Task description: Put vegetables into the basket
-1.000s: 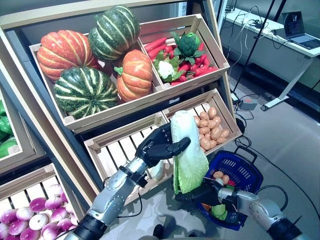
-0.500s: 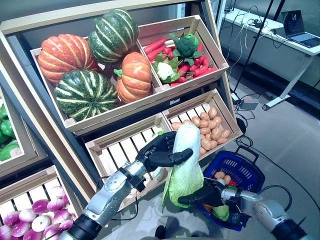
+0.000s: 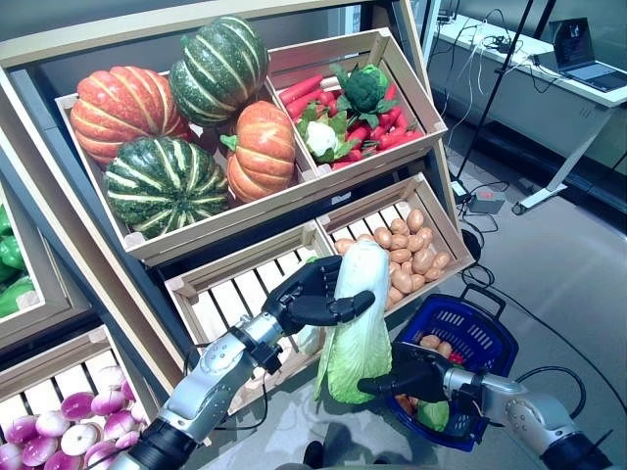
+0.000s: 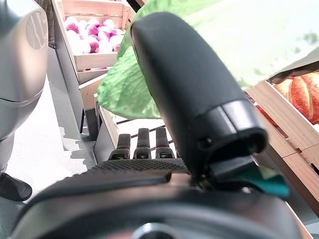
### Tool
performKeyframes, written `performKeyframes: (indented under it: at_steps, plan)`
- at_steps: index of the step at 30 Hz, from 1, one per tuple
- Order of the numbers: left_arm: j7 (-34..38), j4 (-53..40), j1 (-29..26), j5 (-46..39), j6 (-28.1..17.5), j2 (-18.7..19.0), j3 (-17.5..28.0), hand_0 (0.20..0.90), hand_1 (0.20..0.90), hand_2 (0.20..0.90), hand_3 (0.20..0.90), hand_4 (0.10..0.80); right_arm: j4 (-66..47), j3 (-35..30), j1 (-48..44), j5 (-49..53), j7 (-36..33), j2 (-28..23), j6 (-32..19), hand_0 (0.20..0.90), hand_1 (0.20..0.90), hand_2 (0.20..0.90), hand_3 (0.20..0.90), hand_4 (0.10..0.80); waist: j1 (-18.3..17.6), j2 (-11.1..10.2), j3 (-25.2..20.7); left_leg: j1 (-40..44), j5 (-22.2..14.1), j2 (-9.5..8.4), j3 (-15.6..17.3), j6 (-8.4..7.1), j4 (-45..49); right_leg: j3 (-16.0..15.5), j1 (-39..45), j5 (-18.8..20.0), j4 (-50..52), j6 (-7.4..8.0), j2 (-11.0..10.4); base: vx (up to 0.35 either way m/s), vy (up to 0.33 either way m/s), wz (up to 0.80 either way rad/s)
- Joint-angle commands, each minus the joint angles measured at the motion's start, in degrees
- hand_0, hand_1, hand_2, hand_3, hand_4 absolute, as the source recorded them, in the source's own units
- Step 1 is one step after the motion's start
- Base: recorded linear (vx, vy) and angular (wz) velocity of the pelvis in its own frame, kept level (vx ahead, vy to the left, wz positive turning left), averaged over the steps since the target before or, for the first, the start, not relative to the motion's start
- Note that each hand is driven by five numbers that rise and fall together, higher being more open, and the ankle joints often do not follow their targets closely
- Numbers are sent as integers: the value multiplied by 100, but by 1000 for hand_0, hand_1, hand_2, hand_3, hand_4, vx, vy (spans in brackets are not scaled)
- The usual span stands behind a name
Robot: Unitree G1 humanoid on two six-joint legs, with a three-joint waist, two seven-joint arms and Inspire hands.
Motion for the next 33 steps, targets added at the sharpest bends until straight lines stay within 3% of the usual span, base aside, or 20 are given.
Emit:
performKeyframes:
  at_steps: [1, 11, 23, 24, 25, 26, 33]
  plan:
    - [-248, -246, -285, -474, -763, -192, 282, 300, 300, 300, 300, 400, -506, -183, -239, 754, 251, 192, -701, 300, 300, 300, 300, 400, 61, -300, -375, 52, -290, 3, 45, -30, 8, 299, -148, 513, 4, 389, -532, 0, 0, 0]
    - [-491, -221, -288, -1021, -630, -602, 27, 300, 300, 300, 300, 400, -512, -133, -286, 1152, 98, 589, -910, 300, 300, 300, 300, 400, 39, -303, -385, 51, -317, 20, 74, -20, 8, 339, -175, 515, 4, 392, -531, 0, 0, 0]
    - [-466, -229, -289, -1039, -477, -726, -76, 300, 300, 300, 300, 400, -577, -123, -308, 1426, 0, 790, -1108, 300, 300, 300, 300, 400, 20, -296, -380, 34, -320, 32, 98, -25, 8, 371, -211, 523, 4, 394, -528, 0, -1, -1]
    - [-448, -215, -283, -1021, -471, -726, -77, 406, 406, 406, 406, 471, -559, -137, -303, 1417, 20, 799, -1127, 300, 300, 300, 300, 400, 17, -296, -382, 33, -320, 31, 100, -21, 8, 378, -211, 521, 4, 392, -528, 4, -1, -4]
    - [-451, -205, -280, -1001, -479, -729, -79, 759, 759, 759, 759, 706, -547, -150, -304, 1414, 24, 806, -1142, 300, 300, 300, 300, 400, 16, -296, -381, 35, -322, 32, 106, -20, 8, 380, -208, 518, 4, 391, -527, 0, 0, 0]
    - [-490, -196, -266, -970, -500, -712, -71, 900, 900, 900, 900, 800, -550, -162, -296, 1417, 5, 802, -1178, 300, 300, 300, 300, 400, 14, -293, -374, 38, -321, 33, 112, -22, 8, 381, -206, 518, 4, 390, -524, 0, 0, 0]
    - [-528, -241, -265, -926, -526, -639, -37, 900, 900, 900, 900, 800, -562, -262, -261, 1379, -16, 724, -1346, 300, 300, 300, 300, 400, 2, -294, -349, 43, -322, 41, 136, -18, 8, 386, -207, 524, 4, 387, -521, 0, 0, 0]
